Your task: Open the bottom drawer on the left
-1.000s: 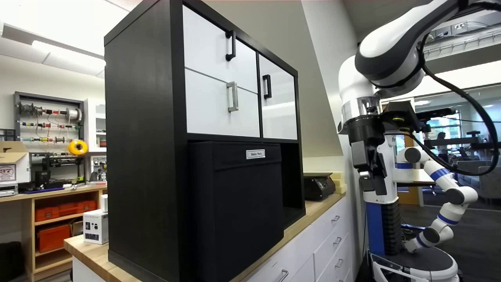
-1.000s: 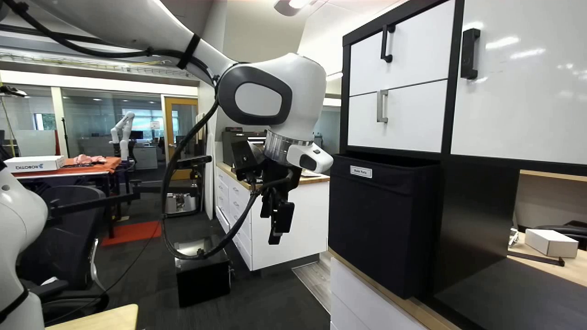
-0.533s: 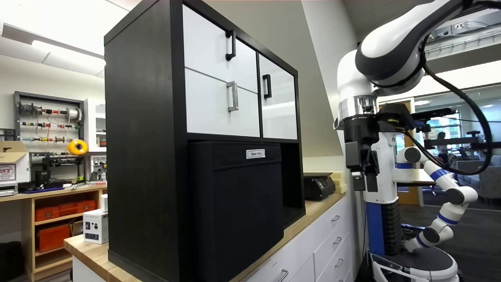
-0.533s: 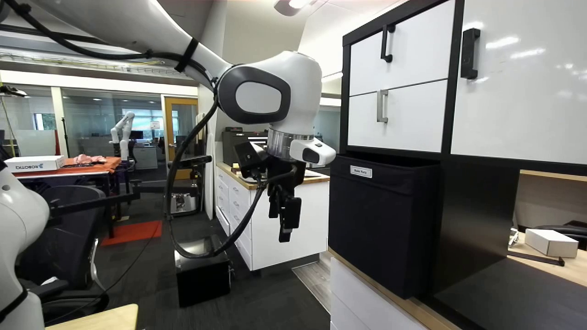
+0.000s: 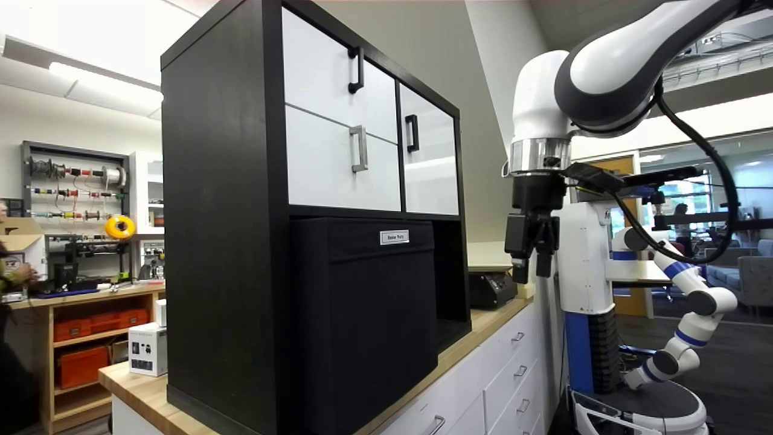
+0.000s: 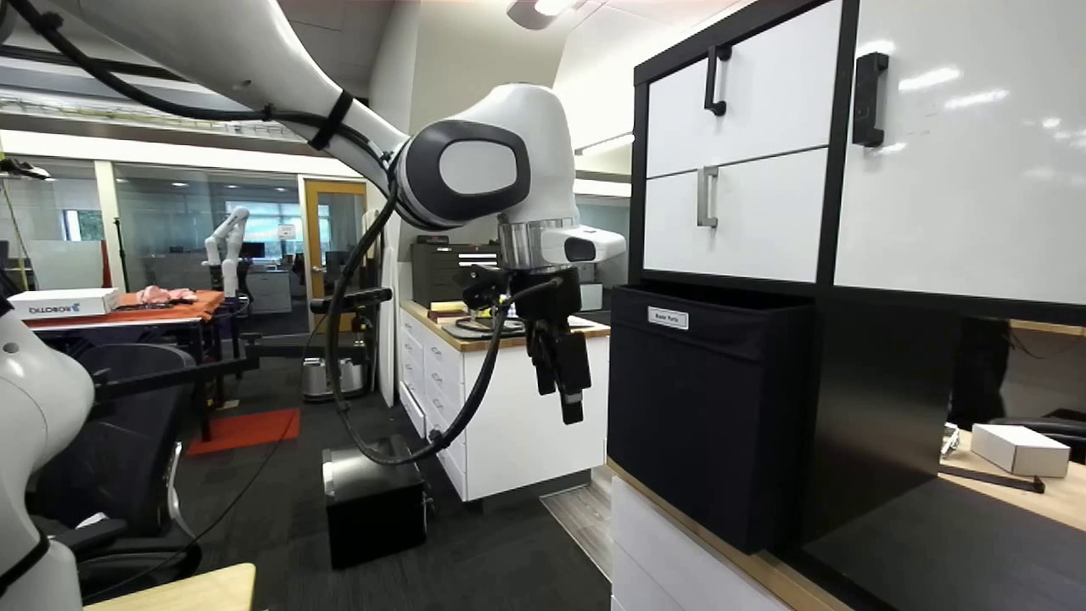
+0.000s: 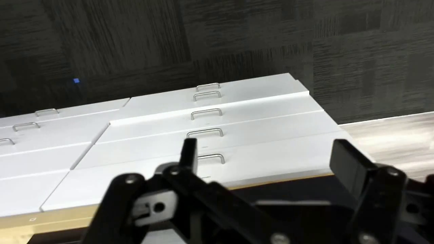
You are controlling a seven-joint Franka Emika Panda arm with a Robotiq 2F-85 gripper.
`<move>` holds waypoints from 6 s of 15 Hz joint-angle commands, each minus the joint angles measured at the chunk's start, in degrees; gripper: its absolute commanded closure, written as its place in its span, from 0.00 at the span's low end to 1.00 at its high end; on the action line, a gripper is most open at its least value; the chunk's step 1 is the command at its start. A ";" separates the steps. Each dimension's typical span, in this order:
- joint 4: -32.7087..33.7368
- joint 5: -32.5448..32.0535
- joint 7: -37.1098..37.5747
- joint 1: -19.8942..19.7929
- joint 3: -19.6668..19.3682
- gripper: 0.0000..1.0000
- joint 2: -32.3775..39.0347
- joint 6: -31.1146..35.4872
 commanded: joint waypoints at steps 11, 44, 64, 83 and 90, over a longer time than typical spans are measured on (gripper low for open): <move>6.82 -12.36 9.11 -2.52 4.69 0.00 -1.74 6.19; 38.86 -17.87 8.97 2.82 5.73 0.00 19.44 16.05; 44.23 -15.09 6.87 4.57 3.67 0.95 25.11 17.45; 19.69 -22.94 17.48 3.03 3.38 0.93 10.00 27.66; 4.32 -33.10 27.87 0.76 4.62 0.93 -2.54 30.17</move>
